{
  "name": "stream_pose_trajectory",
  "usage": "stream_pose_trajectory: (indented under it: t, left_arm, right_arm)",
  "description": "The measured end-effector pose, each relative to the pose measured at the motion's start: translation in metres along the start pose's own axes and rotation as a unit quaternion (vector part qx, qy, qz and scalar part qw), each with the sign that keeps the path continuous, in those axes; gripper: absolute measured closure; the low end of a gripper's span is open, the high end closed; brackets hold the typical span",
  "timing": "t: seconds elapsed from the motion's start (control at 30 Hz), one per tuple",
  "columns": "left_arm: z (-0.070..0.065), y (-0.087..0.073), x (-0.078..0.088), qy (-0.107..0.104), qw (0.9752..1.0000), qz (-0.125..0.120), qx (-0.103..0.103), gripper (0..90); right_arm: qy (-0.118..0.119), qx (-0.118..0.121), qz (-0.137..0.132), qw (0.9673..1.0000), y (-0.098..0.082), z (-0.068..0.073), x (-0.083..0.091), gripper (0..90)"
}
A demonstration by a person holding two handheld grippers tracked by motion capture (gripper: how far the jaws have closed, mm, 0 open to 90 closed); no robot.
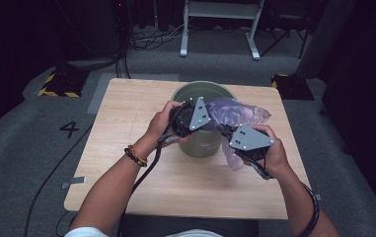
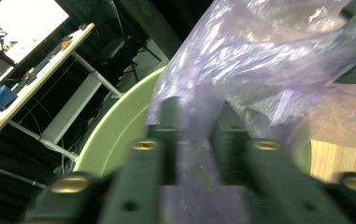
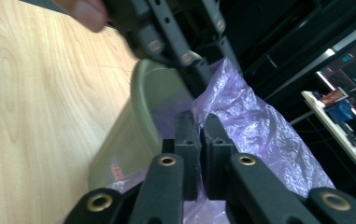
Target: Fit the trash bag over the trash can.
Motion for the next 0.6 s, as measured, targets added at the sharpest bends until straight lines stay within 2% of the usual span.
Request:
stream_pose_trajectory:
  t: [0.07,0.1,0.13,0.2,0.23,0.27,0.3,0.33,0.4,0.57,0.6]
  left_arm:
    - [0.003,-0.004,0.003,0.002,1.0,-0.003,0.008,86.9]
    - [0.003,-0.004,0.003,0.002,1.0,-0.003,0.008,89.2]
    - [0.005,-0.008,0.007,-0.004,0.9998,-0.007,0.018,89.6]
    - [0.011,-0.014,0.01,0.003,0.9997,-0.006,0.024,89.8]
    - [0.011,-0.014,0.01,0.003,0.9997,-0.006,0.024,89.8]
    - [0.016,-0.023,0.012,0.004,0.9992,-0.001,0.039,89.9]
    - [0.016,-0.023,0.012,0.004,0.9992,-0.001,0.039,89.9]
    - [0.021,-0.029,0.015,0.008,0.9987,-0.002,0.05,89.9]
    - [0.024,-0.034,0.016,0.008,0.9984,-0.003,0.056,89.9]
    - [0.034,-0.053,0.021,0.008,0.9962,-0.004,0.086,89.8]
    - [0.037,-0.059,0.022,0.007,0.9957,-0.003,0.092,89.8]
  right_arm:
    - [0.004,-0.004,-0.008,0.9999,0.002,0.001,0.001,77.7]
    - [0.004,-0.004,-0.008,0.9999,0.002,0.001,0.001,77.7]
    - [0.001,-0.014,-0.016,0.9998,0.002,0.001,0.005,64.7]
    - [0.001,-0.028,-0.032,0.9991,0.003,-0.001,0.011,54.3]
    - [0.001,-0.028,-0.032,0.9991,0.003,-0.001,0.011,54.3]
    - [-0.006,-0.039,-0.046,0.9982,0.001,-0.003,0.019,46.4]
    - [-0.006,-0.039,-0.046,0.9982,0.001,-0.003,0.019,46.4]
    - [-0.008,-0.052,-0.058,0.997,-0.004,-0.005,0.027,41.6]
    - [-0.009,-0.055,-0.06,0.9966,-0.007,-0.006,0.029,40.0]
    - [-0.025,-0.07,-0.049,0.996,-0.031,-0.011,0.038,35.6]
    - [-0.034,-0.07,-0.034,0.9964,-0.04,-0.013,0.036,35.5]
Point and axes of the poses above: each handheld gripper's, and its own axes: x roughly backward along the jaws, y roughly out of its top, z roughly to its left, the point moved 10 cm from there along -x, roughly forward along the jaws, and after that the axes turned 5 degrees about x, right-handed, at the moved point
